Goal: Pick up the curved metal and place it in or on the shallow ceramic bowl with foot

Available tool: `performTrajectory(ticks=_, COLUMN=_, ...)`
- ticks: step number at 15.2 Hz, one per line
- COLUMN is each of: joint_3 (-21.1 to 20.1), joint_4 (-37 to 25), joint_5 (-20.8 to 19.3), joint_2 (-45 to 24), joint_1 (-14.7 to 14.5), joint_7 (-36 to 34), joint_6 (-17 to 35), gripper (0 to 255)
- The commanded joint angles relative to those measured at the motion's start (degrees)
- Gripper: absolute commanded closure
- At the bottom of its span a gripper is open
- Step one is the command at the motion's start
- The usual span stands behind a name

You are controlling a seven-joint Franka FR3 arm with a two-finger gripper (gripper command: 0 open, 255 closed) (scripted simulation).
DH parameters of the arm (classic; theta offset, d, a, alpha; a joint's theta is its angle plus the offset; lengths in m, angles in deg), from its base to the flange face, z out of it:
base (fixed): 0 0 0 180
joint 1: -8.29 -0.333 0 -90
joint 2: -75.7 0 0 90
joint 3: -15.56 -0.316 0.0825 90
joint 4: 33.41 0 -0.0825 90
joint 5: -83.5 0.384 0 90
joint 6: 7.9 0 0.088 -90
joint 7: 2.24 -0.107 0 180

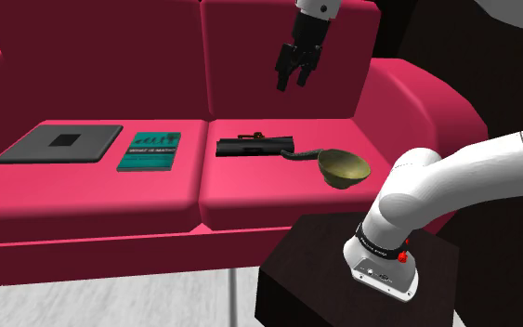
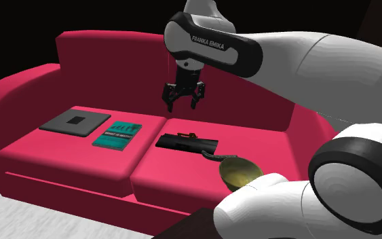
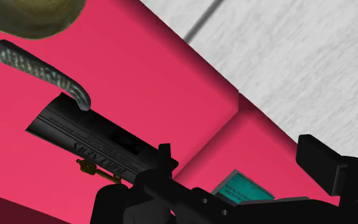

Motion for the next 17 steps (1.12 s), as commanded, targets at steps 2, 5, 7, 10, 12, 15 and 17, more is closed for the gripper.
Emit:
performTrajectory(ticks=2, joint_3=0.8, joint_4=1.78, joint_5=-0.62, joint_2=0.4, joint_1=-0.23, joint_7=2.22, joint_6=0.86, gripper=0)
performTrajectory(ticks=5, joint_3=3.33, joint_4=6.73, joint_5=-2.72, joint_2=1.14, joint_1=-0.83, joint_7=8.84, joint_6=3.56, gripper=0)
performTrajectory(ticks=7, joint_3=5.13, joint_4=9.69, joint_5=-4.3, joint_2=1.24, joint_1=-1.13, joint_7=13.25, joint_6=5.5, gripper=0)
performTrajectory(ticks=10, joint_3=7.95, joint_4=13.62, joint_5=-6.87, joint_2=0.72, joint_1=-1.38, joint_7=19.88, joint_6=8.67, gripper=0)
performTrajectory(ticks=12, joint_3=9.94, joint_4=15.88, joint_5=-8.72, joint_2=-0.11, joint_1=-1.48, joint_7=24.28, joint_6=10.99, gripper=0)
performTrajectory(ticks=15, joint_3=13.05, joint_4=18.69, joint_5=-11.57, joint_2=-2.18, joint_1=-1.52, joint_7=30.86, joint_6=14.84, gripper=0)
performTrajectory(ticks=17, joint_3=15.2, joint_4=20.15, joint_5=-13.5, joint_2=-4.12, joint_1=-1.55, joint_7=35.23, joint_6=17.66, gripper=0)
